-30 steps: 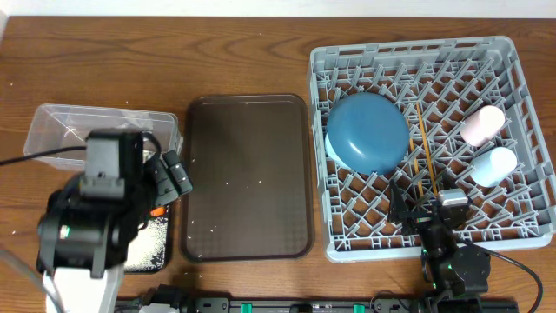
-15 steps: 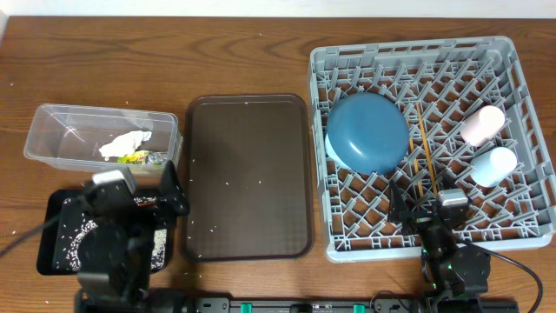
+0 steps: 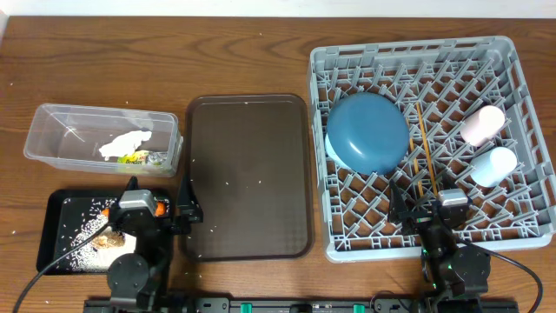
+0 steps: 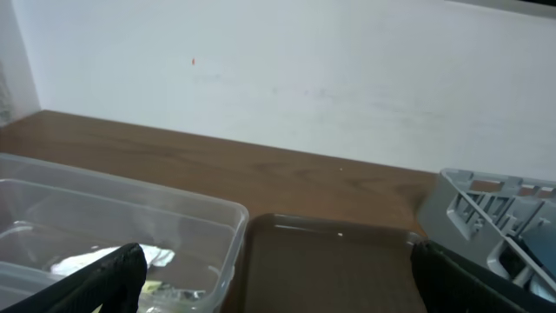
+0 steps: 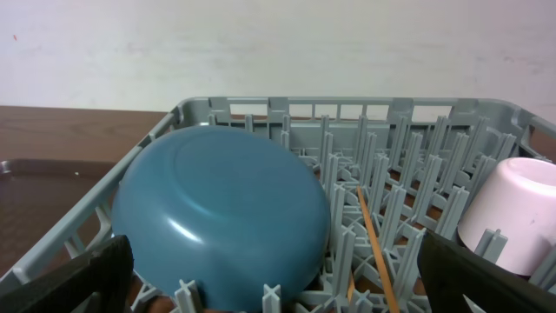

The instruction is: Sort waste into correct bins and load items into the dishwasher rack

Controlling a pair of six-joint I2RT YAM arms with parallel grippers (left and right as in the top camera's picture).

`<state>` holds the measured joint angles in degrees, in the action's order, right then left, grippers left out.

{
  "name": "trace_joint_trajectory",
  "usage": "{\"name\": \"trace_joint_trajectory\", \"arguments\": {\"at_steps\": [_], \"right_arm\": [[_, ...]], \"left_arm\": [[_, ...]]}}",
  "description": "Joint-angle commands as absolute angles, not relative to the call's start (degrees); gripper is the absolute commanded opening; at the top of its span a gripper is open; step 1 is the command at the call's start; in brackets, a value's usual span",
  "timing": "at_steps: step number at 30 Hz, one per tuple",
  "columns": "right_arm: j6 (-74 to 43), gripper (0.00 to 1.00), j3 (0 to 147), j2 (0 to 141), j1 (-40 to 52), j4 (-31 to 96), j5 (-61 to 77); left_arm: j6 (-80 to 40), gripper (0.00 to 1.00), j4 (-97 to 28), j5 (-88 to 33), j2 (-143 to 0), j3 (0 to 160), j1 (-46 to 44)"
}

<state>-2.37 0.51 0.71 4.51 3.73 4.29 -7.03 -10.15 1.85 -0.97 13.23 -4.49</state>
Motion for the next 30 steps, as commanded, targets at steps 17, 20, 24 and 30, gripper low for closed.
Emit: {"name": "trace_joint_trajectory", "arguments": {"at_steps": [17,20,24,30], "right_arm": [[-2.26,0.99,0.32,0.27,3.29,3.68,4.56],[-2.26,0.99,0.32,0.27,3.29,3.70,4.56],[-2.26,0.99,0.30,0.27,3.29,3.70,4.56],[-2.26,0.99,0.32,0.27,3.29,3.70,4.56]], "left_arm": [[-6.04,0.98,-3.66,1.04,-0.12,0.23,-4.36],[-6.02,0.98,-4.01,1.04,-0.34,0.23,-4.36],[-6.02,0.98,-4.01,1.04,-0.34,0.23,-4.36],[-6.04,0.98,-4.01,1.04,-0.34,0.23,-4.36]]}}
